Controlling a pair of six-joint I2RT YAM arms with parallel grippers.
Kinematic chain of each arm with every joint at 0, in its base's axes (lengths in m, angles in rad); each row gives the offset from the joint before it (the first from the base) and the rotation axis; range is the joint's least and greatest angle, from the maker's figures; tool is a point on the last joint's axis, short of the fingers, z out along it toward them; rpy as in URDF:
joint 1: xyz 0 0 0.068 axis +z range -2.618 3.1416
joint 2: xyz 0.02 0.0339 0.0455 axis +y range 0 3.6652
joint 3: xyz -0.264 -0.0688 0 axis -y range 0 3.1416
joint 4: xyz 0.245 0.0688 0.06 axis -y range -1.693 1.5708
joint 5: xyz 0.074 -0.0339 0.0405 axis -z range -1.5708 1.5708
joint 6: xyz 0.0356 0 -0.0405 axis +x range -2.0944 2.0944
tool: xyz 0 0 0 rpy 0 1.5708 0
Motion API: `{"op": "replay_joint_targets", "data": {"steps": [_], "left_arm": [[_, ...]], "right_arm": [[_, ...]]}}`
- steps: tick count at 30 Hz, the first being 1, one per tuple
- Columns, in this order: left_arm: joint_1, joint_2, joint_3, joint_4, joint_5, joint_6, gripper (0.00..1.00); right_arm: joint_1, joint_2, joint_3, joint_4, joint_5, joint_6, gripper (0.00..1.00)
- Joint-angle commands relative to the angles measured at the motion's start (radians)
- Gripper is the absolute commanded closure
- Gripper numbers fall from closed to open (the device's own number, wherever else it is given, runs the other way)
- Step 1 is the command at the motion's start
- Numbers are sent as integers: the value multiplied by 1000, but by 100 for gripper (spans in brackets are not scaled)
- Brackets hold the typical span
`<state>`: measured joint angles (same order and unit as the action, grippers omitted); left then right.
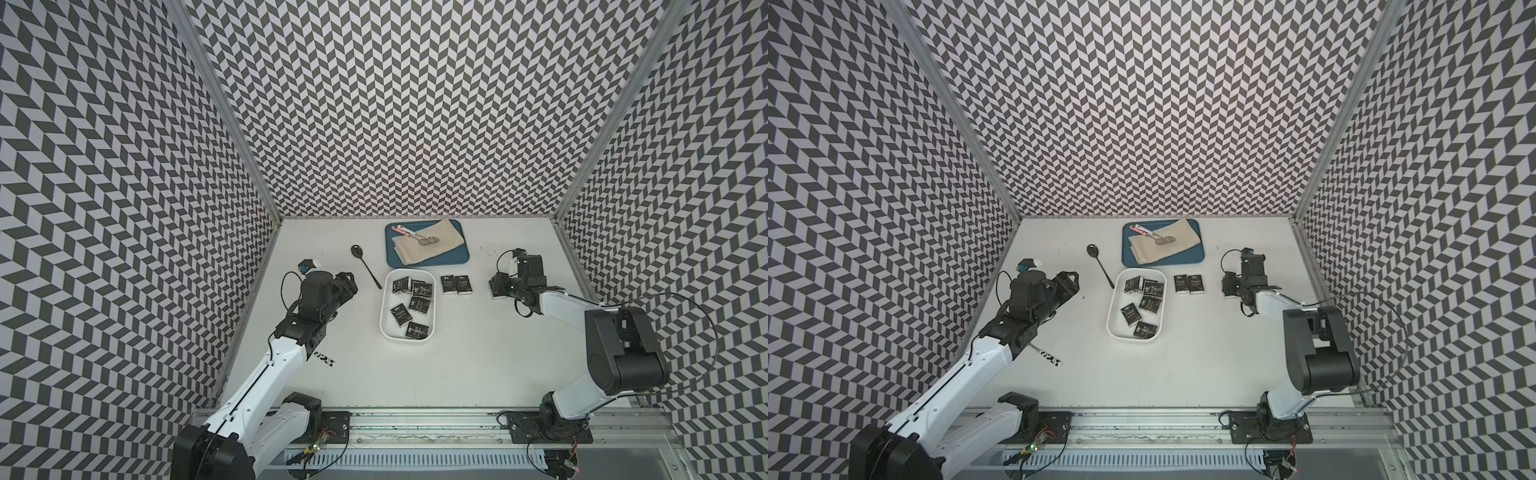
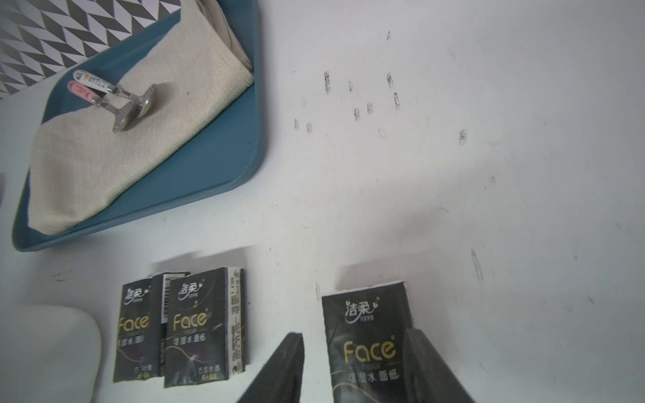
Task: Take the pocket tissues out of the storage box
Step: Place the pocket tissues at the center of the board.
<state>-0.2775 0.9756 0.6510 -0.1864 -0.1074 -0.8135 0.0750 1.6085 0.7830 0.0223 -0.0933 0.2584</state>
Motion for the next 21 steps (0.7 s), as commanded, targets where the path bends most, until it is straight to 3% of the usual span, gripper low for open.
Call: {"op": "replay_joint_targets", "data": {"steps": [1,14,21], "left_arm": [[-6,3,17,31,5,-6,31],[-8,-14,-3,42,12,-10,31],[-8,-19,-7,45,13,-13,31]], "right_arm": [[-25,31,6,13,17,23,50],[-41,98,25,-27,-56,24,59],[-14,100,29,-18,-67,23,72]]}}
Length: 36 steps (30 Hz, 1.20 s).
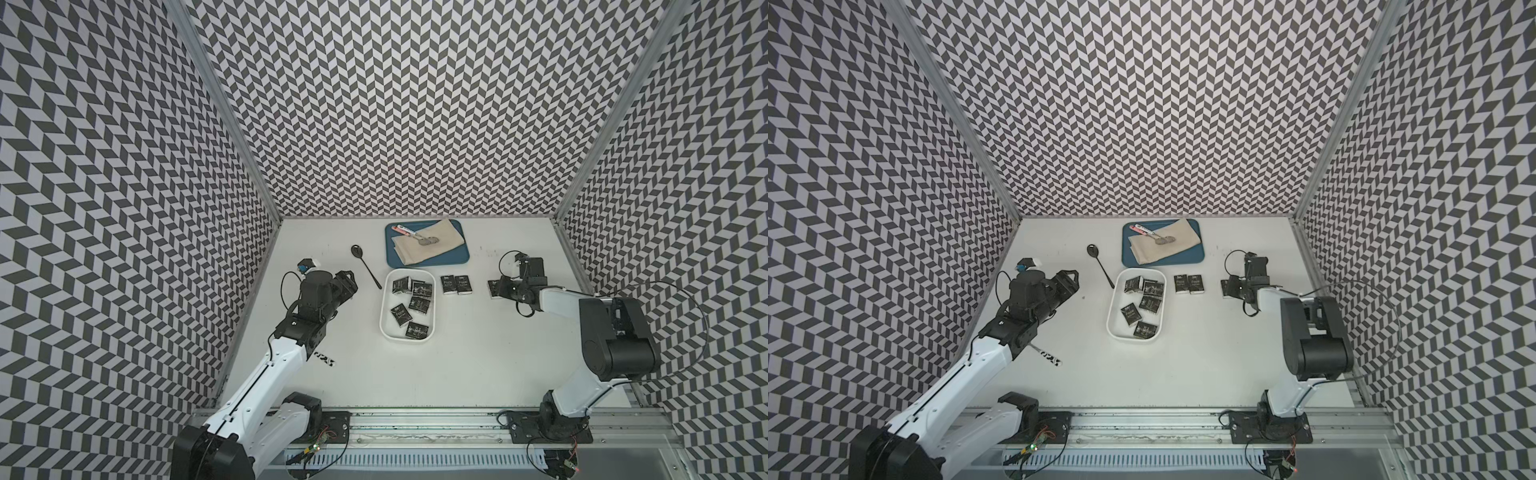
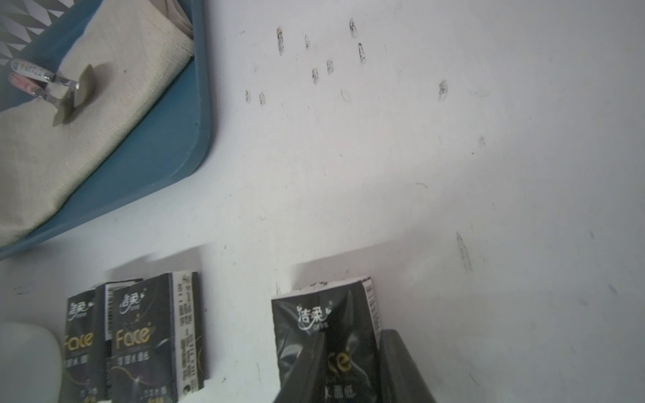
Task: Take the pocket tissues out of the storage box
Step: Place the pocket tissues at the center of the board.
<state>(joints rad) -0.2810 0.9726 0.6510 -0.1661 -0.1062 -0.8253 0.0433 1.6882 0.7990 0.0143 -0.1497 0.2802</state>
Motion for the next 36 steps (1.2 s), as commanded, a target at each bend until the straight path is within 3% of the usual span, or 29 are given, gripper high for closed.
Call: {"op": "replay_joint_targets", "data": {"steps": [1,12,36], "left_arm": [[-4,-16,-8,24,12,-3,31],[-4,-19,0,17,7,2,31],[-4,-13,-8,18,4,0,31]], "right_arm": [[25,24,16,-10,-11,1,72],[103,82,55,24,2,39,74],[150,90,71,48,12,72,74]]}}
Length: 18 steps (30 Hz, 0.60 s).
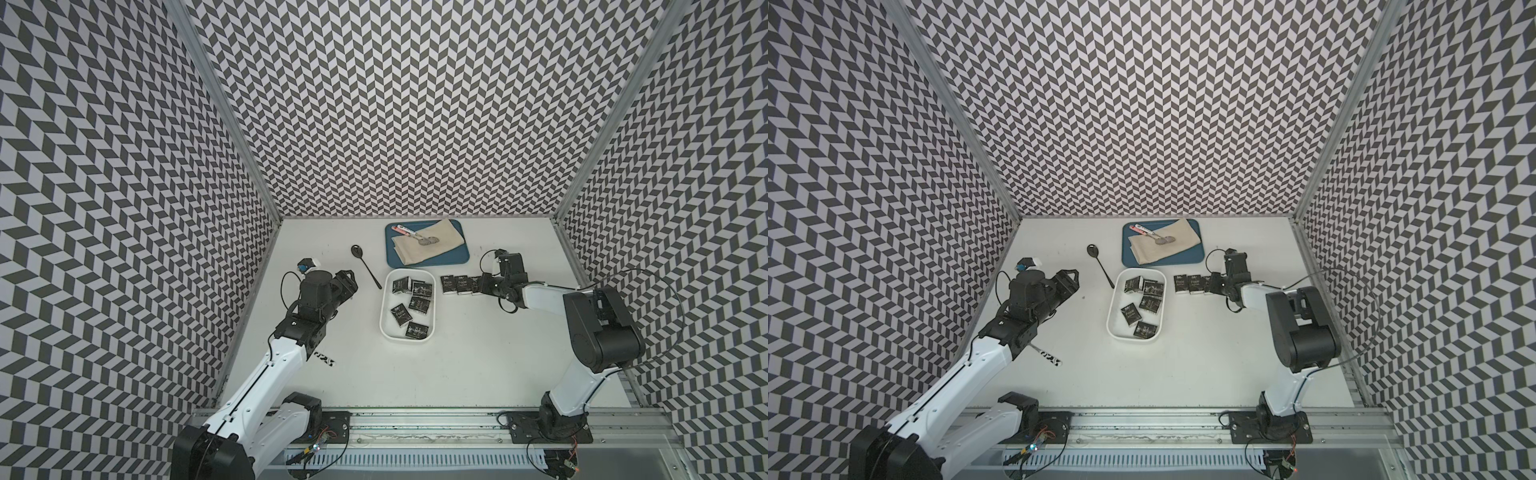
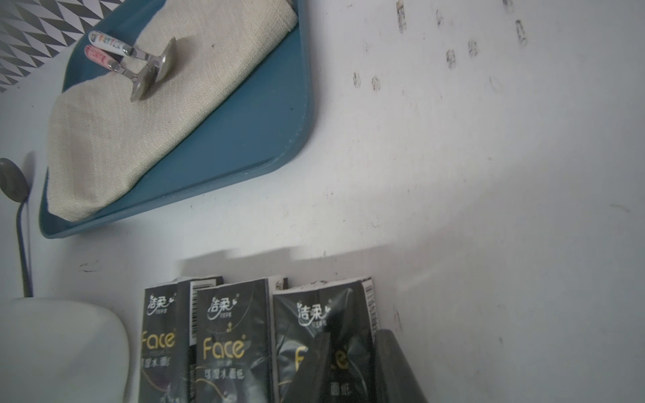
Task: Take the pocket tissues out of the storage box
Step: Place the pocket tissues at the center of the board.
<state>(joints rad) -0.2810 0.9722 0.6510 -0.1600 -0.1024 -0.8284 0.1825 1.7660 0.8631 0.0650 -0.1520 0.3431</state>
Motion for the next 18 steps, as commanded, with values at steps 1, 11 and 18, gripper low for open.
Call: {"op": "replay_joint_targets", "data": {"steps": [1,11,18], "left_arm": [[-4,-12,-8,12,1,4,31],[-4,-18,0,-3,-8,11,31],[-4,-11,-3,-4,-17,14,31]], "right_arm": [[11,9,7,-1,15,12,74],[23,-90,82,-65,65,-25,67],[159,-165,150,-139,81,-139,61]]}}
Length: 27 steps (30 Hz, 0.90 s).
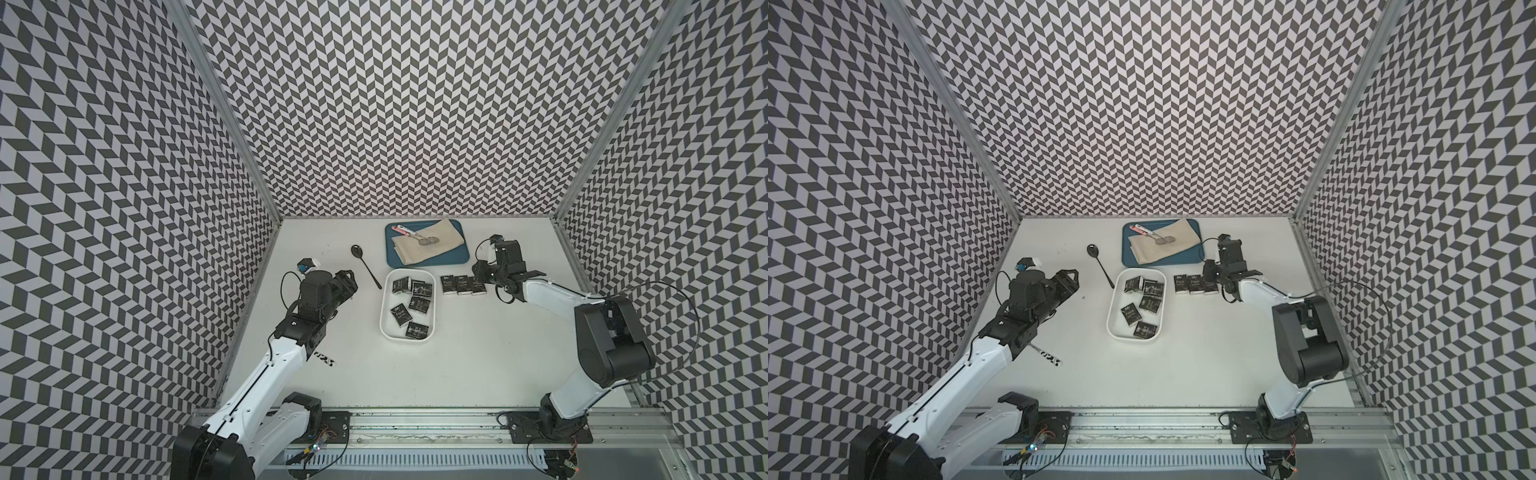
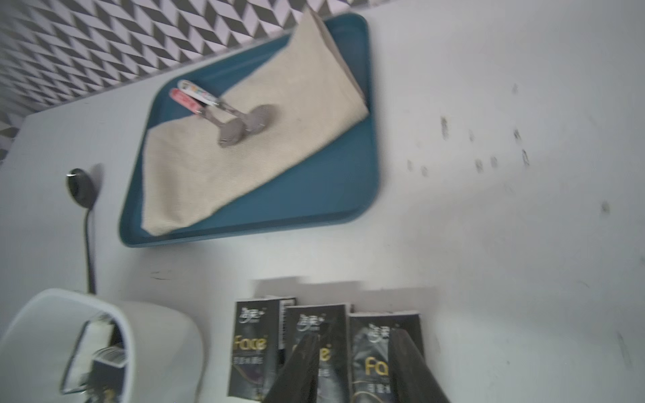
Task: Take the pocket tissues out of the storage box
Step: Place the pocket tissues at the center of the board, then pick up the pocket tissues from the storage box.
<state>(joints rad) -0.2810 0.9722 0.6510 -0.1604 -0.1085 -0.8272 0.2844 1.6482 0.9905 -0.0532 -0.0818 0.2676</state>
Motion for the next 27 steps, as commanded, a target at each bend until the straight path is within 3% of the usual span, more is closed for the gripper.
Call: {"op": "replay_joint_targets", "data": {"steps": [1,7,14,22,27], "left_arm": [[-4,-9,-4,-4,-11,13,31],[-7,-3,-4,-6,-17,10,32],[-7,-25,-1,-25,-46,19,31],[-4,-30,18,-47,-59,30,31],[-4,-21,21,-42,-59,31,31]], "right_arm": [[84,-56,30,-20,-9,-77,60],[300,-32,136,-82,18,-217,57],[469,100,263,-223,231,-393,53],[513,182,275,-250,372,-466,51],[523,209,261,-237,388,-493,50]]}}
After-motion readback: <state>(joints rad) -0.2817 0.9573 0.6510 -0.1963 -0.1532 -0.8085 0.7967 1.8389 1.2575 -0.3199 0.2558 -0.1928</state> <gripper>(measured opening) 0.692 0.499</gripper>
